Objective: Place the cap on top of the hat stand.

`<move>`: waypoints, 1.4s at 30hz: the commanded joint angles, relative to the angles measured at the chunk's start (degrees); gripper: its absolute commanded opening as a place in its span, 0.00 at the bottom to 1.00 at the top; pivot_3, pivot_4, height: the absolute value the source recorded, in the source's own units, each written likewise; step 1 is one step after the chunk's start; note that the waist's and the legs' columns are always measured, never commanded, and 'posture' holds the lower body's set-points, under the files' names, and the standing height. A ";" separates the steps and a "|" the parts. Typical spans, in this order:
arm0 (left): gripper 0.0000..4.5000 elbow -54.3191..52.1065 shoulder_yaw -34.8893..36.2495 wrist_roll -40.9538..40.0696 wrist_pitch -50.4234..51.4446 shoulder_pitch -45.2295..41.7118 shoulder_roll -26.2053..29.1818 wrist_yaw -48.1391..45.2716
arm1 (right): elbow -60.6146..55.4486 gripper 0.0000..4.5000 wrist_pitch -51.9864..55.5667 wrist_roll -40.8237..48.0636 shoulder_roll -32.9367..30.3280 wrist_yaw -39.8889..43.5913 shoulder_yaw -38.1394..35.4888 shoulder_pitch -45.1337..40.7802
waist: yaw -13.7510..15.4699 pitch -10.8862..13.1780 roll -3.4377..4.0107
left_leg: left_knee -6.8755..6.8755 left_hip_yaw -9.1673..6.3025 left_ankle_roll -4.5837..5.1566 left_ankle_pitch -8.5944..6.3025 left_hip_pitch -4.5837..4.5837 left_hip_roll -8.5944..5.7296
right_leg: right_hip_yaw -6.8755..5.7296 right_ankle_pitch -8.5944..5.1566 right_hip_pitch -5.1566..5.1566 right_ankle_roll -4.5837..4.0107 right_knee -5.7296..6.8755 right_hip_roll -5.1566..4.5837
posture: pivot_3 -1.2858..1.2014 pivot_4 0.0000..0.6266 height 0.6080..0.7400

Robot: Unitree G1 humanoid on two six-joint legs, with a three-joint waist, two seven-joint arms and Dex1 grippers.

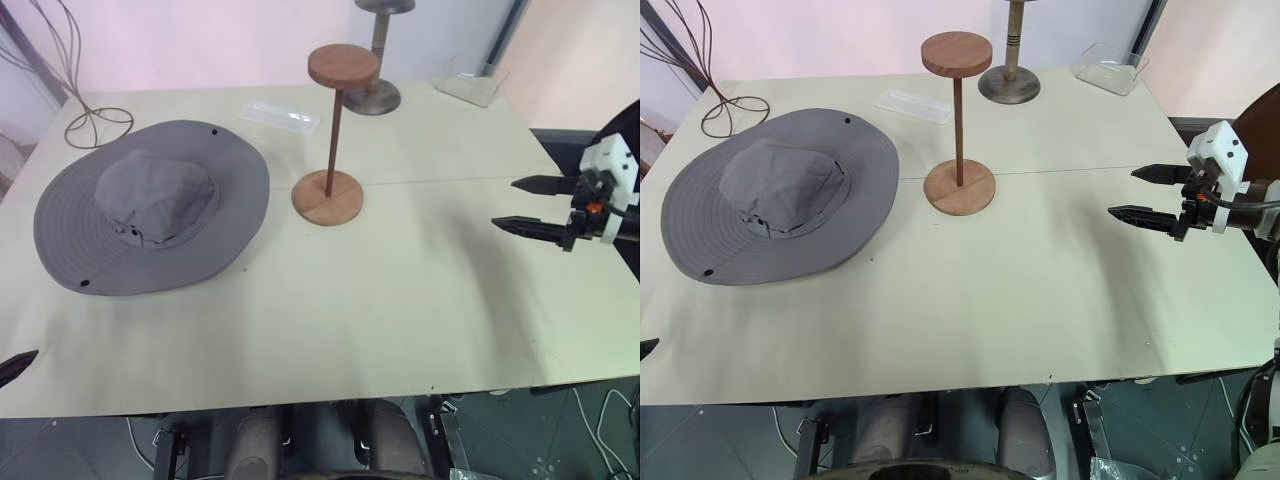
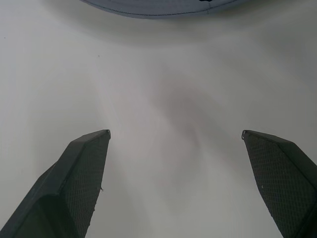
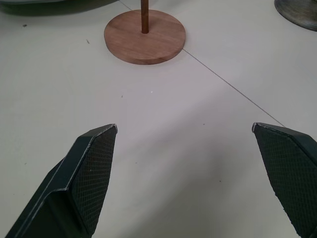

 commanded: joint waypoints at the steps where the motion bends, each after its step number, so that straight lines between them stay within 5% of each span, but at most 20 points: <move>1: 0.99 -0.47 0.76 -0.10 -0.24 -0.20 -0.38 -0.11 | -0.50 1.00 -1.55 0.45 -0.69 0.27 -1.27 -0.69 | 0.00 0.00 0.00 | 0.00 0.01 0.00 0.00 0.00 0.00 | 0.00 0.00 0.00 0.00 0.00 0.00 | 0.52 0.24 1.00; 15: 0.99 0.67 0.49 0.49 -0.46 -2.88 -0.02 0.81 | -0.07 1.00 -1.88 0.19 -0.57 -0.19 -1.08 -1.16 | 0.00 0.00 -0.01 | 0.11 0.14 0.01 0.03 0.03 0.00 | 0.00 0.05 0.01 0.11 0.22 0.01 | 0.52 0.24 1.00; 28: 0.99 -17.32 -1.89 1.99 -1.95 -0.35 0.50 -3.76 | -8.51 1.00 2.68 4.69 -2.53 5.46 -1.04 -0.37 | 0.17 0.00 0.00 | 0.27 0.12 0.00 0.03 0.02 0.05 | 0.00 0.00 0.02 0.01 0.36 0.01 | 0.52 0.24 1.00; 35: 0.99 -28.46 -10.81 16.92 -20.31 -0.95 0.82 0.27 | -22.09 1.00 15.19 14.87 -4.45 7.20 -3.48 -0.76 | 0.15 -0.01 0.01 | 0.27 0.14 0.01 0.03 0.02 0.06 | 0.06 -0.01 0.11 0.00 0.41 0.03 | 0.52 0.24 1.00; 42: 0.99 -20.83 -22.72 34.92 -34.62 -13.24 -1.29 17.31 | -32.72 1.00 24.87 24.37 -4.57 1.50 -8.71 -0.29 | 0.45 -0.03 0.01 | 0.31 0.08 0.02 0.04 -0.01 0.12 | 0.12 0.01 0.11 0.03 0.45 0.05 | 0.52 0.24 1.00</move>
